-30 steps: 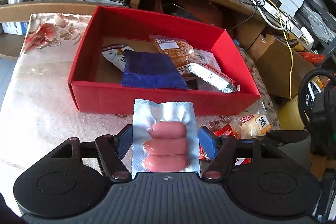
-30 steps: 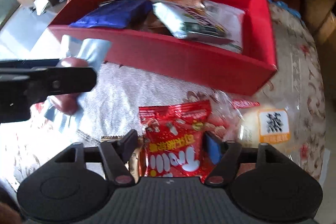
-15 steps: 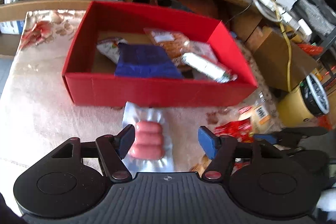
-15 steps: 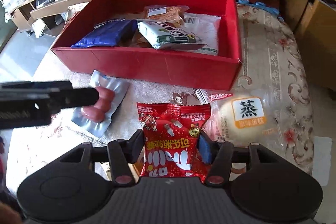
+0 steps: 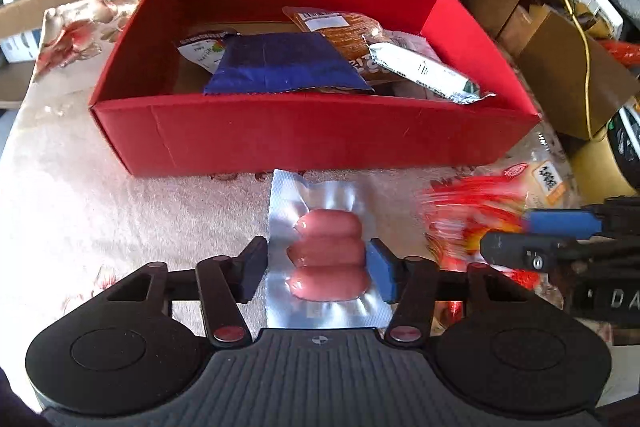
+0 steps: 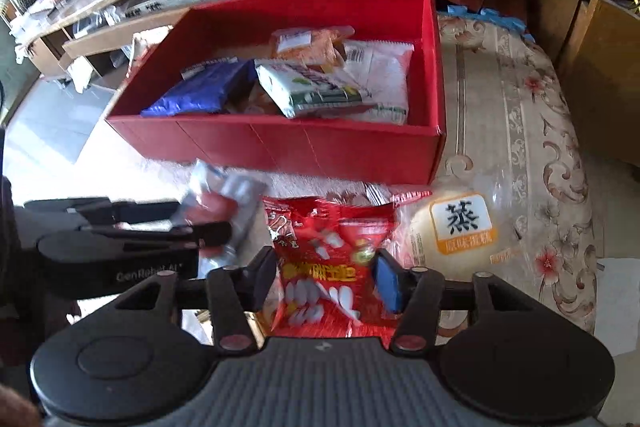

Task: Organize snacks
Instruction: 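Move the sausage pack and red bag over the red box with both grippers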

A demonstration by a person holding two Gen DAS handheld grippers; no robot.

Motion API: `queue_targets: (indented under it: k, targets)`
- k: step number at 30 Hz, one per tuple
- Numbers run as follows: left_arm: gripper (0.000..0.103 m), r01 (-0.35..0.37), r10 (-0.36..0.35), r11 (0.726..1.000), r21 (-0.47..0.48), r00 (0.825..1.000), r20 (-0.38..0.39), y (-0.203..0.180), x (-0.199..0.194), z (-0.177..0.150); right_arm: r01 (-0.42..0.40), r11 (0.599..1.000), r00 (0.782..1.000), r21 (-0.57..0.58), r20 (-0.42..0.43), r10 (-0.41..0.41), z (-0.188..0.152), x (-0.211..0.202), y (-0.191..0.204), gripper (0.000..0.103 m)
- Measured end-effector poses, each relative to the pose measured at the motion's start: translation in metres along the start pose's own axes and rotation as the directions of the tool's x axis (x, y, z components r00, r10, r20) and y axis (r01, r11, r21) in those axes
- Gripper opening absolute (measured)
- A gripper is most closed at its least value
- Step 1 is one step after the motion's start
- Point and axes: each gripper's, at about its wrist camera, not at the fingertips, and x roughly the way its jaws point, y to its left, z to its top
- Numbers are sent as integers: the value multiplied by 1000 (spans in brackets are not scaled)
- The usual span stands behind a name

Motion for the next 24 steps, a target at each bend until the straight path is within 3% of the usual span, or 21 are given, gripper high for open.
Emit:
queue_targets:
  k: [3,5,9,10,11,12,16,24]
  targets:
    - [45,1,-1,1000,5,1000,9,0,-9,-3,-13,1000,1000,5,19,13,1,-6,1,46]
    - [45,5,-5,1000,-8,1000,6,3,-12,-6,-2,1000,1000,6,15,2,-1,-5,2,46]
    - [57,36,-36,997,-72,999,3,10,-11,-7,14,1000,1000,22,-22,-14,-4,6,-2,46]
    - [62,35,-35,996,-77,999,4,10,-11,-7,24,999,999,26,-25,-23,-2,8,-2,46]
    - [78,33,-32,996,-84,999,8,9,-10,-5,26,999,999,34,-25,-25,-1,10,-2,47]
    - [84,33,-32,995,-92,999,10,10,-9,-3,23,998,999,50,-28,-21,2,13,-2,48]
    - [84,26,-26,992,-126,1000,0,17,-7,1,22,998,998,66,-61,-18,9,33,2,51]
    - [87,10,-12,980,-196,1000,-9,39,-8,-1,63,997,996,42,-67,-60,14,52,14,77]
